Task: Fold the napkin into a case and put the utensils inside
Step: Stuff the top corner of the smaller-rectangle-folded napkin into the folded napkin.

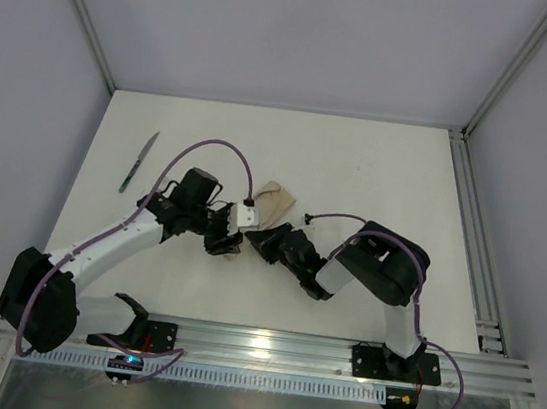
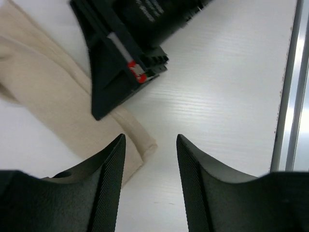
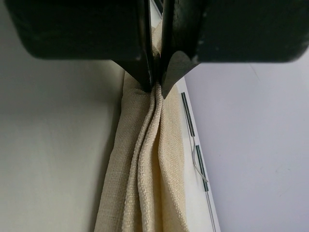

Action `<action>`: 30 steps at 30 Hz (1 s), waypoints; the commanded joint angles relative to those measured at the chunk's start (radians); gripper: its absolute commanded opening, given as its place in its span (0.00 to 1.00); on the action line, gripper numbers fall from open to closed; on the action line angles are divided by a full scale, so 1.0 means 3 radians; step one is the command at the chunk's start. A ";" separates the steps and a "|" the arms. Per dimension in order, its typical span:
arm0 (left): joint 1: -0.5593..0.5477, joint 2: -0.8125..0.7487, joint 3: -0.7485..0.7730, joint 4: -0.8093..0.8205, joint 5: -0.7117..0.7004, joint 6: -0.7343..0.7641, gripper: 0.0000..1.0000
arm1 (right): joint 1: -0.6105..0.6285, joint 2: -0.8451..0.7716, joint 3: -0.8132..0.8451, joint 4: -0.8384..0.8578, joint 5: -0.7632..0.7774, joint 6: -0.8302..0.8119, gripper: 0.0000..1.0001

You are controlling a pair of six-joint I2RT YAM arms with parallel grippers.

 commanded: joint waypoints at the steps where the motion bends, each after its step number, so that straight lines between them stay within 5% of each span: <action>1: 0.0227 -0.0050 0.0167 -0.0118 0.0220 -0.0353 0.47 | -0.0018 0.0041 0.0078 0.0239 0.0050 -0.0090 0.06; 4: 0.0248 0.0180 -0.0062 0.0586 -0.0460 -0.0473 0.50 | -0.0018 0.0041 0.0083 0.0279 0.0030 -0.0105 0.06; 11: 0.0090 0.0549 -0.0160 0.1139 -0.1013 -0.0233 0.60 | -0.0018 0.0021 0.0144 0.0336 -0.0037 -0.0177 0.06; 27: -0.0018 0.0882 -0.0349 0.1550 -0.1372 -0.0130 0.63 | -0.0028 0.0015 0.0134 0.0525 -0.0098 -0.0141 0.05; 30: -0.0023 0.0882 -0.0375 0.1652 -0.1494 -0.0166 0.54 | -0.0038 0.0031 0.0165 0.0515 -0.0119 -0.0141 0.04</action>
